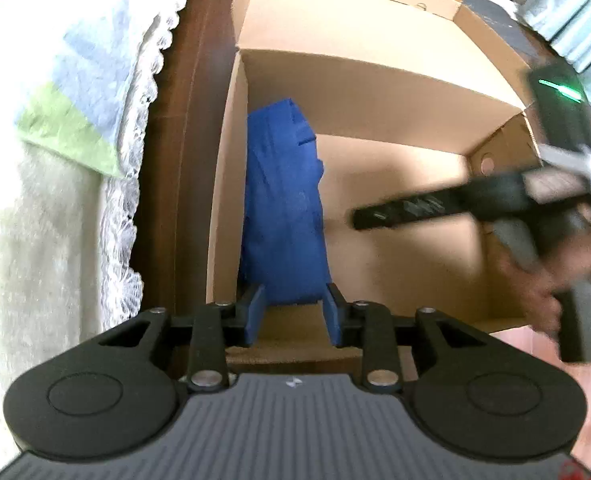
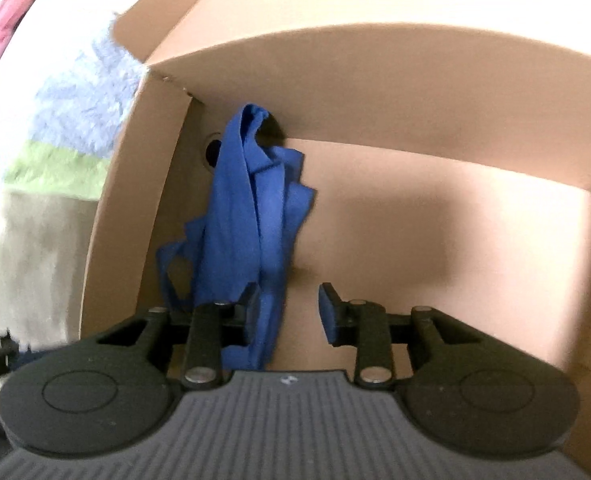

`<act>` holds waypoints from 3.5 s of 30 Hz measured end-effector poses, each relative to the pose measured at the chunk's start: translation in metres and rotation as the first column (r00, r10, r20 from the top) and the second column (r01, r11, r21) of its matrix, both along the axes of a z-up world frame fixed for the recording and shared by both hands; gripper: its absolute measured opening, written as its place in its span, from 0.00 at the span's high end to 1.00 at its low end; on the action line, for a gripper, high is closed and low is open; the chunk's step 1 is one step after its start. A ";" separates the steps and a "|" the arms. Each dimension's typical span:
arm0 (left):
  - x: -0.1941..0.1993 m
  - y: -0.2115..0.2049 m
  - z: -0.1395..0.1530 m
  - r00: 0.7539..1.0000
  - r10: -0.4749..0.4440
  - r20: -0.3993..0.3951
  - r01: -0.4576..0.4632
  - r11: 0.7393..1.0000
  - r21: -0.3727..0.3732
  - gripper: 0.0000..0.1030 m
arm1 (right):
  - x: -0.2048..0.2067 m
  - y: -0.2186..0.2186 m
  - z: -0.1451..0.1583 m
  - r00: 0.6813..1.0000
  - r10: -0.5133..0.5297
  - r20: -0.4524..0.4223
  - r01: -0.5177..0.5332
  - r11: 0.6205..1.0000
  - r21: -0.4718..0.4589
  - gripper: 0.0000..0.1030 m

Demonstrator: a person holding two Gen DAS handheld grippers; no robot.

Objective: Fold shopping bag

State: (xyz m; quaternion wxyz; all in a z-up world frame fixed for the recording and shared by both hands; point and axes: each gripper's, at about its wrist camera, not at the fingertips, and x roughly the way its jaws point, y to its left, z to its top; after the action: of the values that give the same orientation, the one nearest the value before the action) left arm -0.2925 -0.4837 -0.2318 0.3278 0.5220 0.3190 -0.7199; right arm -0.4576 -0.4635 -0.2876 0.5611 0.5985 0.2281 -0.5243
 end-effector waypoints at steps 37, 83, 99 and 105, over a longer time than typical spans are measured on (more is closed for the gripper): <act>-0.007 0.167 0.238 0.984 0.174 0.033 -0.132 0.843 -0.522 0.01 | -0.036 0.197 0.198 0.936 -0.009 -0.351 -0.086 0.963 -0.253 0.01; 0.005 0.154 0.155 0.938 0.347 0.003 -0.336 0.908 -0.249 0.02 | -0.031 0.189 0.159 0.946 -0.154 -0.285 0.117 0.983 -0.143 0.01; 0.025 0.142 0.158 0.929 0.369 0.038 -0.344 0.895 -0.285 0.02 | -0.014 0.154 0.154 0.937 -0.132 -0.323 0.102 0.989 -0.109 0.01; 0.020 0.137 0.152 0.933 0.351 0.080 -0.315 0.902 -0.294 0.02 | -0.013 0.148 0.154 0.932 -0.135 -0.335 0.099 0.988 -0.122 0.01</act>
State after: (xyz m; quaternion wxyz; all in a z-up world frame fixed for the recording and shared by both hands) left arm -0.2728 -0.3464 -0.0799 0.5361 0.4549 0.2776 -0.6547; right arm -0.4703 -0.3153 -0.1335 0.5107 0.4810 0.2589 -0.6640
